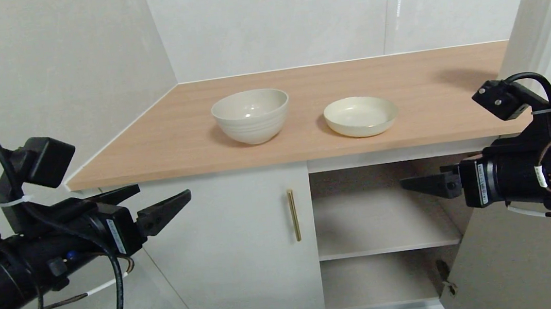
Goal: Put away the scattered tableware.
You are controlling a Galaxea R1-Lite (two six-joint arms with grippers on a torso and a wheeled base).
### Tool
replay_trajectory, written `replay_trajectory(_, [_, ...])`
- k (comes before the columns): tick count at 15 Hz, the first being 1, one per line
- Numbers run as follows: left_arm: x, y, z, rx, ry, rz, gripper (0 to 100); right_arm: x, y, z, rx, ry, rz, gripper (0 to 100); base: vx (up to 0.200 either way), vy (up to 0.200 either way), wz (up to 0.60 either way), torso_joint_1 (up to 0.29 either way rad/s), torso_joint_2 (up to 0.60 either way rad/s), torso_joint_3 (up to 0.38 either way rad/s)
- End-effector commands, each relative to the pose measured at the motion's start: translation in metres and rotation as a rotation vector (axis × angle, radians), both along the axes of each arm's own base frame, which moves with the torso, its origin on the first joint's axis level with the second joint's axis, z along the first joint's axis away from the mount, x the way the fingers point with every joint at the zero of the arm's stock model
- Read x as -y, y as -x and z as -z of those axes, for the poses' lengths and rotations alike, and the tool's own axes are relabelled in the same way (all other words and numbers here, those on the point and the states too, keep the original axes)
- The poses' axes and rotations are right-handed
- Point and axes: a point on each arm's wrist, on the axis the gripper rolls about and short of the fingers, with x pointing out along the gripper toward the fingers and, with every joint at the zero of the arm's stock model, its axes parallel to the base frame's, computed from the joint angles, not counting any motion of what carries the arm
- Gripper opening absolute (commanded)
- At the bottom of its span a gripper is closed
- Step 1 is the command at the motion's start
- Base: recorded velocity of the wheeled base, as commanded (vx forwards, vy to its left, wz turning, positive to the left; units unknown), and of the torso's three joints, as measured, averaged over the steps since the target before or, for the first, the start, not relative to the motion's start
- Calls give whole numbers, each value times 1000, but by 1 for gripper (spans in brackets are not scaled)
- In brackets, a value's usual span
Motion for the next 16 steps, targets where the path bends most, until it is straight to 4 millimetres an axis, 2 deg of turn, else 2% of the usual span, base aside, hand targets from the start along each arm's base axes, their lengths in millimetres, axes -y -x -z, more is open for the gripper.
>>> replay_trajectory(1, [-1, 3, 0, 4, 2, -2, 100, 1, 2, 1, 0, 2, -4, 100, 0, 0, 0, 0, 0, 0])
replay_trajectory(5, [-1, 5, -1, 8, 4, -2, 100, 3, 7, -2, 14, -3, -8, 100, 0, 0, 0, 0, 0, 0])
replay_trajectory(8, [-1, 4, 0, 3, 3, -2, 100, 4, 20, -9, 54, -11, -44, 100, 0, 0, 0, 9, -24, -17])
replay_trajectory(11, [-1, 3, 0, 3, 3, 0, 100, 2, 30, -13, 71, -17, -81, 100, 0, 0, 0, 129, -334, -193])
replay_trajectory(16, [0, -2, 2, -9, 2, -2, 100, 0, 27, -11, 64, -13, -80, 100, 0, 0, 0, 202, -460, -263])
